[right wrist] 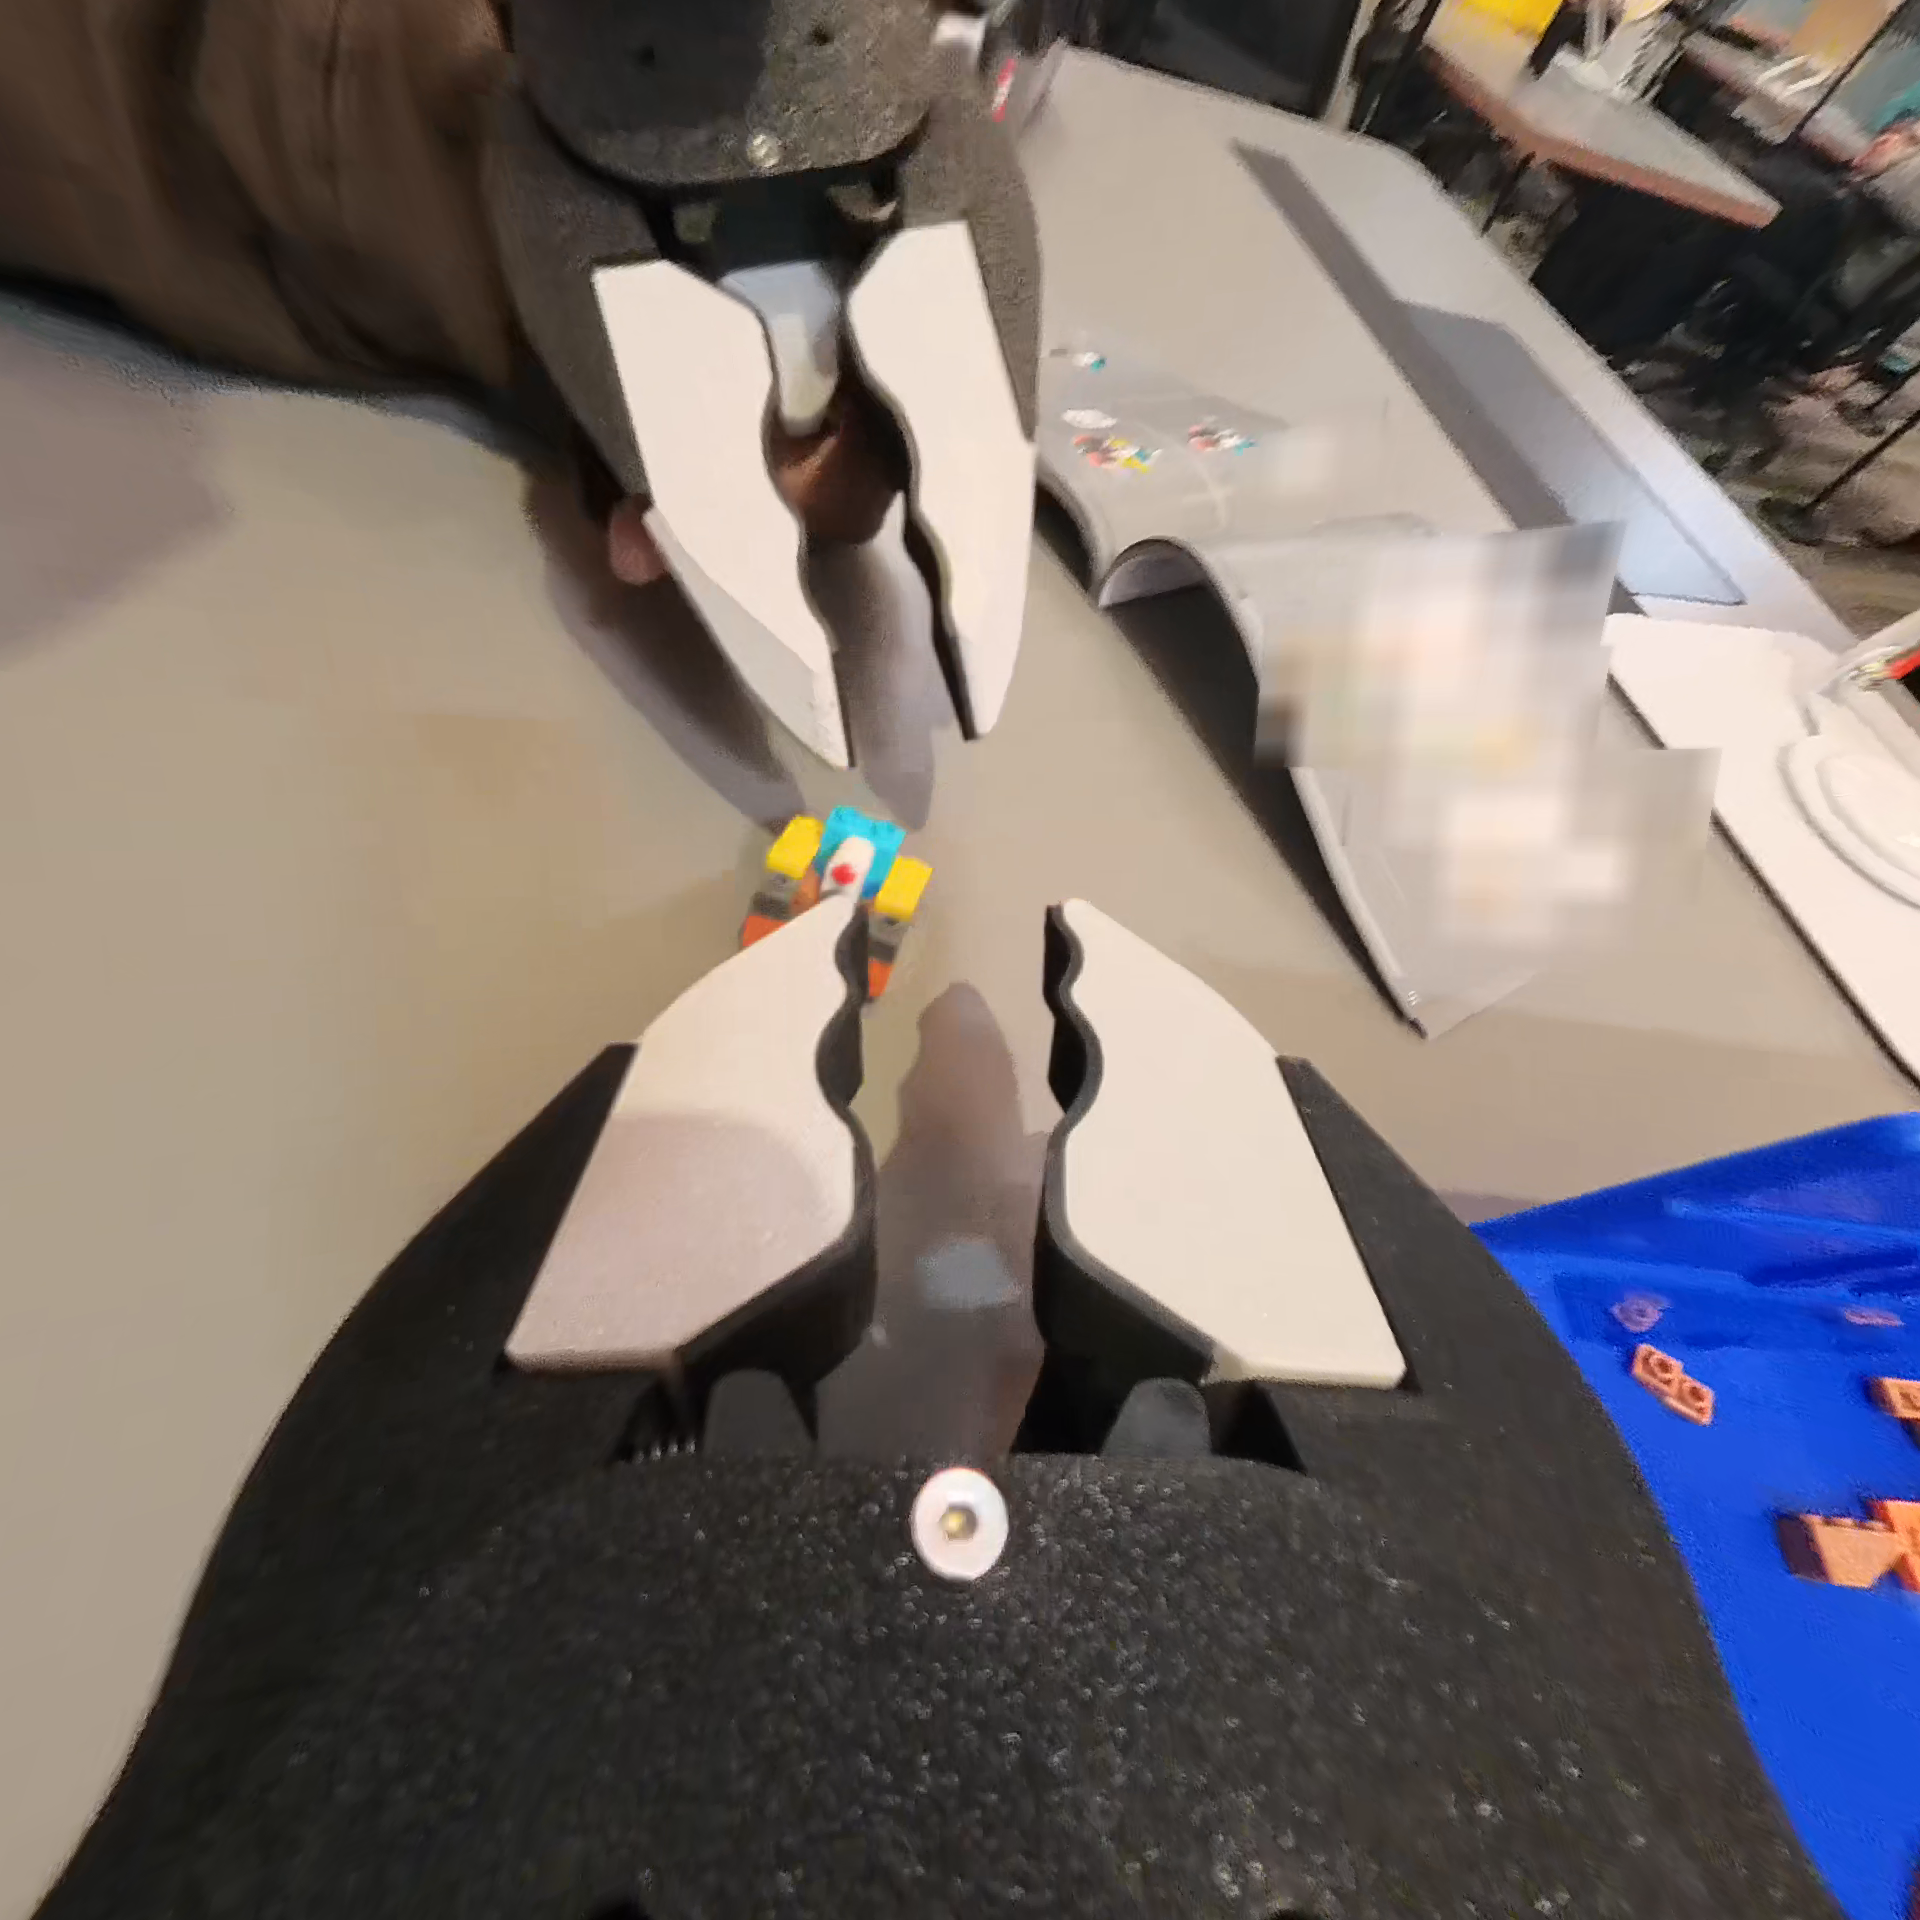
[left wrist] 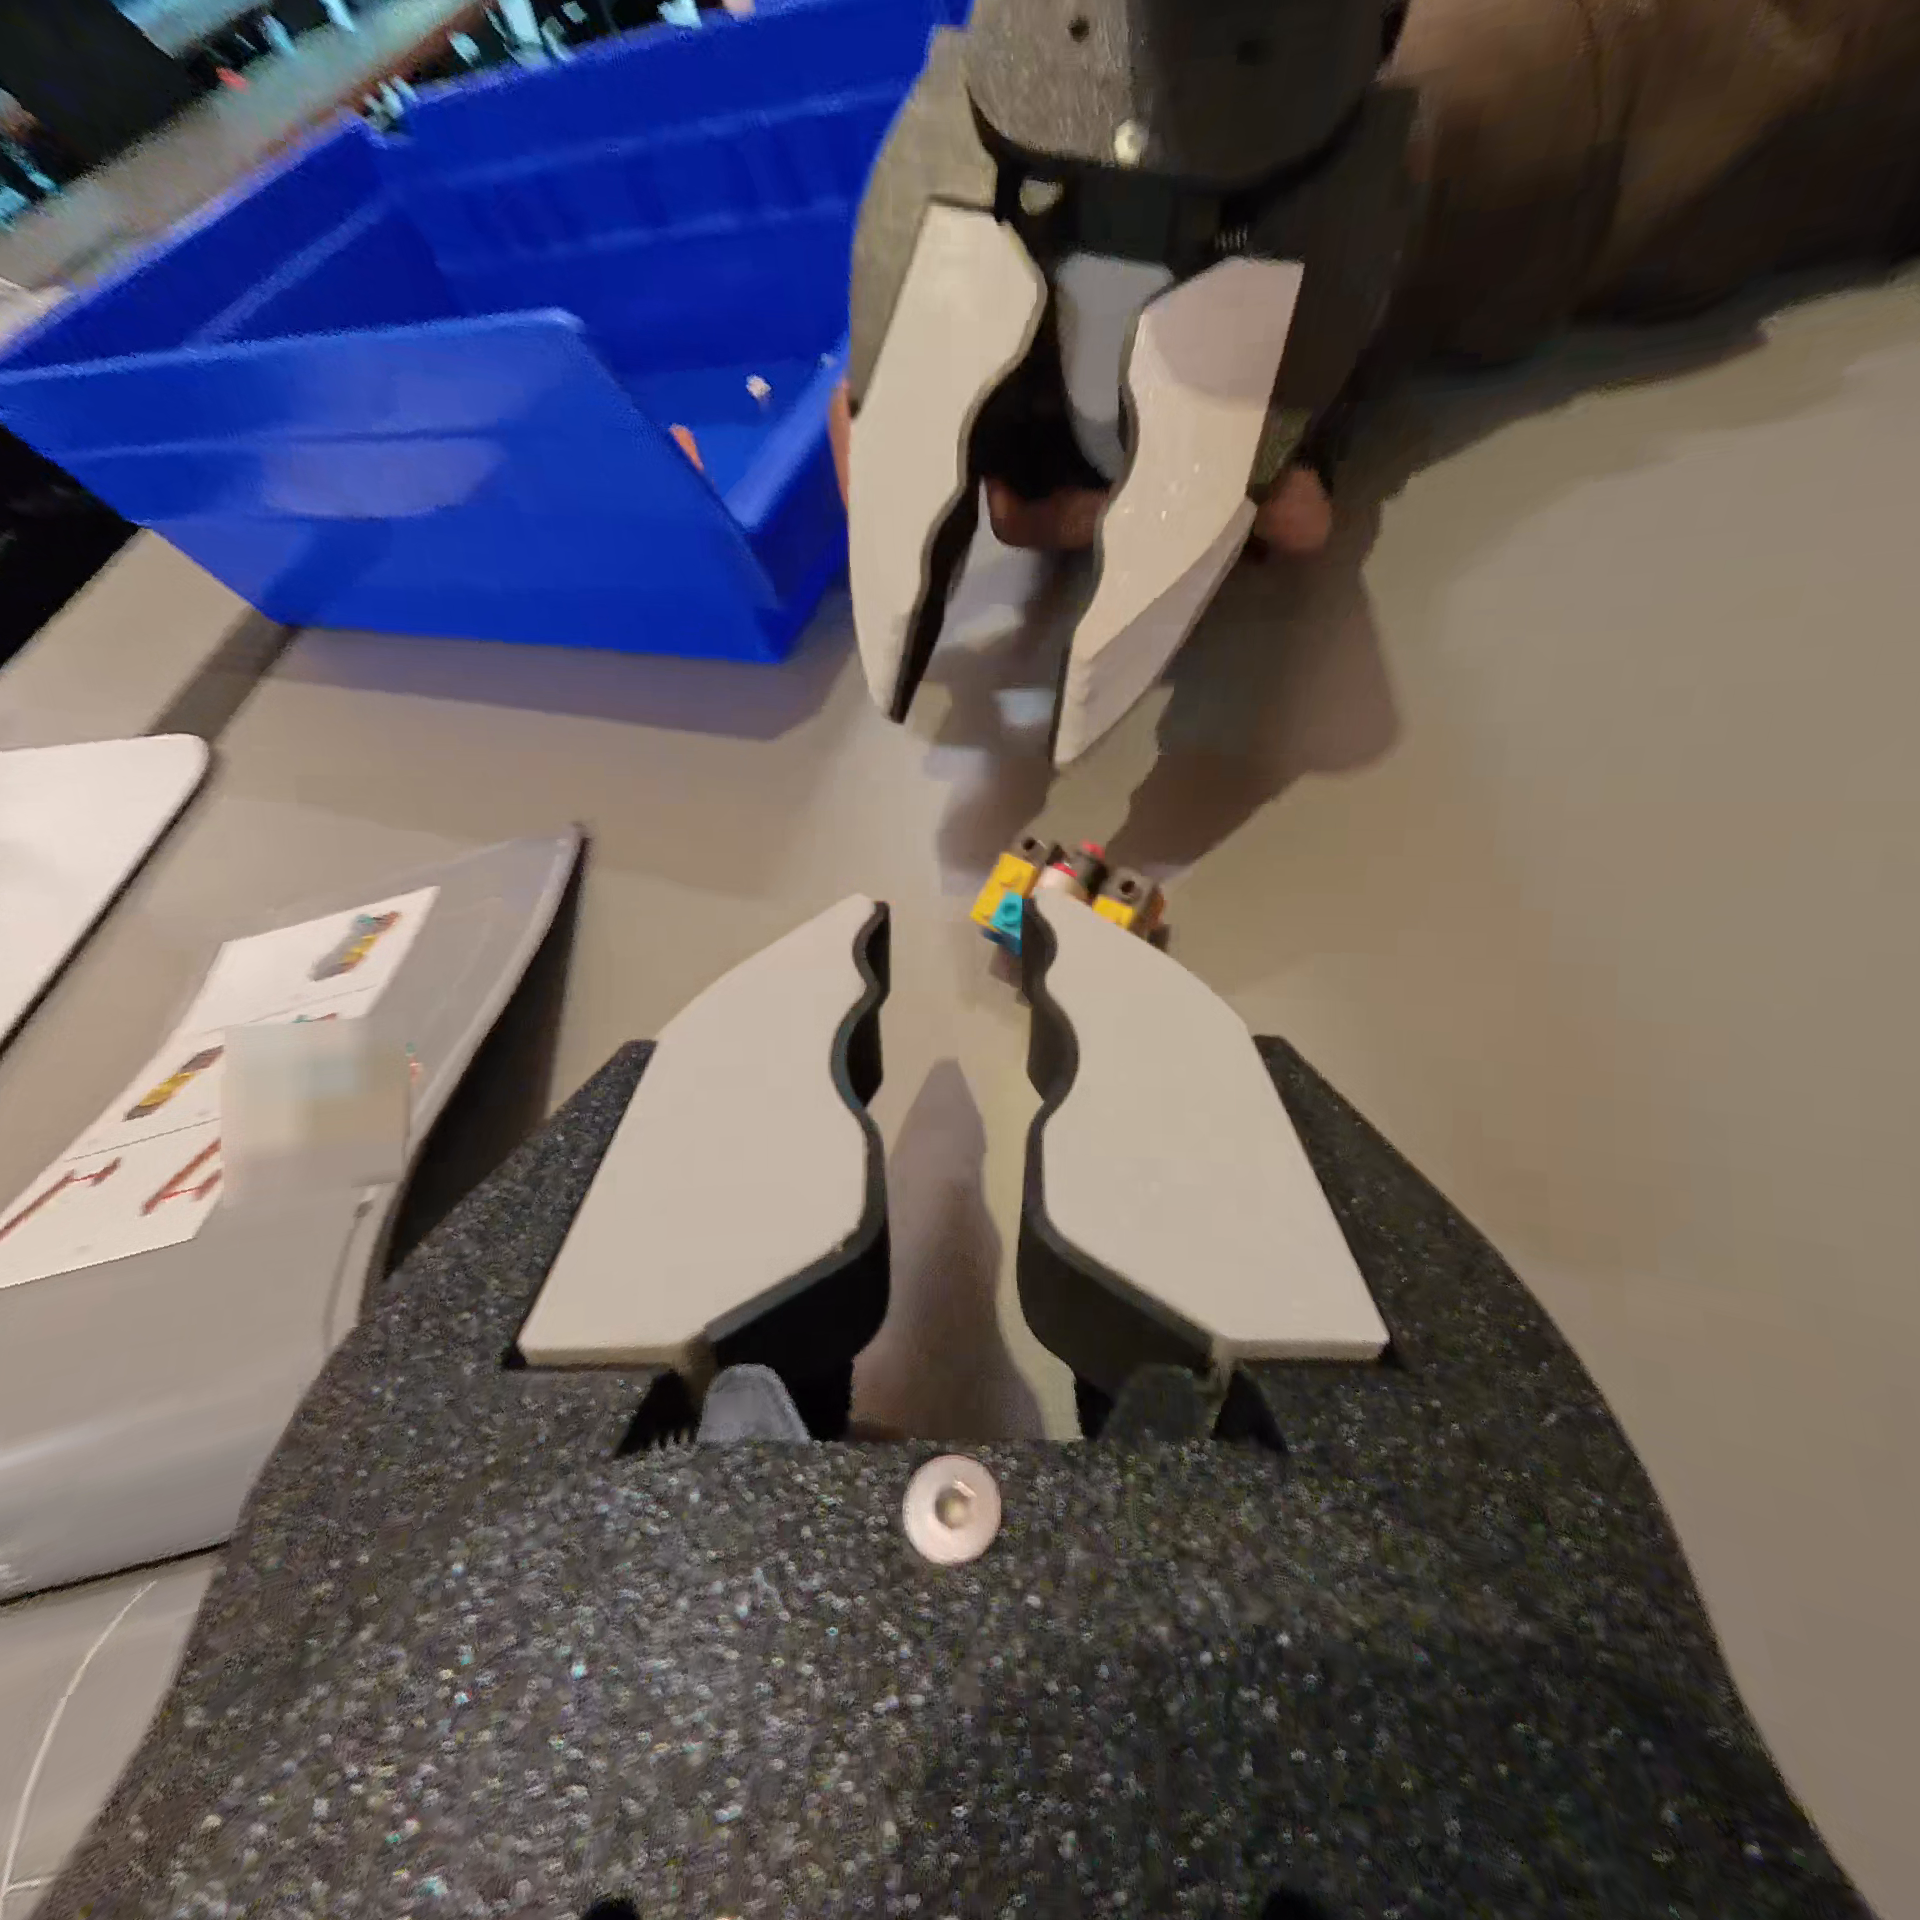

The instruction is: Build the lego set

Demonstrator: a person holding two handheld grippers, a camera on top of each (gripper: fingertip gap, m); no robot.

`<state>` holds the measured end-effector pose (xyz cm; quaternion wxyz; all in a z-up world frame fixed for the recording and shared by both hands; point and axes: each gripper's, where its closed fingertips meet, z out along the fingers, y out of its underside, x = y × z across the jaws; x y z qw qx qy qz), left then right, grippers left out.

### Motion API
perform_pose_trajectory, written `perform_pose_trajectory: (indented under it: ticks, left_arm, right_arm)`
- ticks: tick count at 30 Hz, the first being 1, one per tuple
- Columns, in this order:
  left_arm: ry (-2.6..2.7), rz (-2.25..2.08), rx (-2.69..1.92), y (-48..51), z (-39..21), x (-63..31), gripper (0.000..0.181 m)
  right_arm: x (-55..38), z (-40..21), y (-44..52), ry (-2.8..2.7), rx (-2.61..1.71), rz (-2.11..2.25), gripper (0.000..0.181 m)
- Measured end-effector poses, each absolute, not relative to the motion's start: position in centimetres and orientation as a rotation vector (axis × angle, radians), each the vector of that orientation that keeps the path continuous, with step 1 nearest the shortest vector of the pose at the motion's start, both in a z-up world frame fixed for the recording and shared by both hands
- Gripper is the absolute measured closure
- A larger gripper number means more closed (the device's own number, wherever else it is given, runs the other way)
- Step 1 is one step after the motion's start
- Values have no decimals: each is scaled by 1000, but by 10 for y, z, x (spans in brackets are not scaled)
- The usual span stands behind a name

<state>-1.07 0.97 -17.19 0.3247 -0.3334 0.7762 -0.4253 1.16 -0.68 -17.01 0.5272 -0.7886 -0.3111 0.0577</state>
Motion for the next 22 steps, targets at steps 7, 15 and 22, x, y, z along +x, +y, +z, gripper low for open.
perform_pose_trajectory:
  ticks: [7, 15, 22]
  left_arm:
    - [1944, -1143, -915, 19, -163, -7, 161]
    - [1946, -1134, -736, 11, -160, -14, 181]
    - [1928, -1197, -570, 3, -152, -24, 181]
  right_arm:
    - [19, -165, 12, -616, -1918, 295, 166]
    - [41, -172, -3, -592, -1961, 129, 181]
    - [41, -173, -8, -619, -1957, 89, 181]
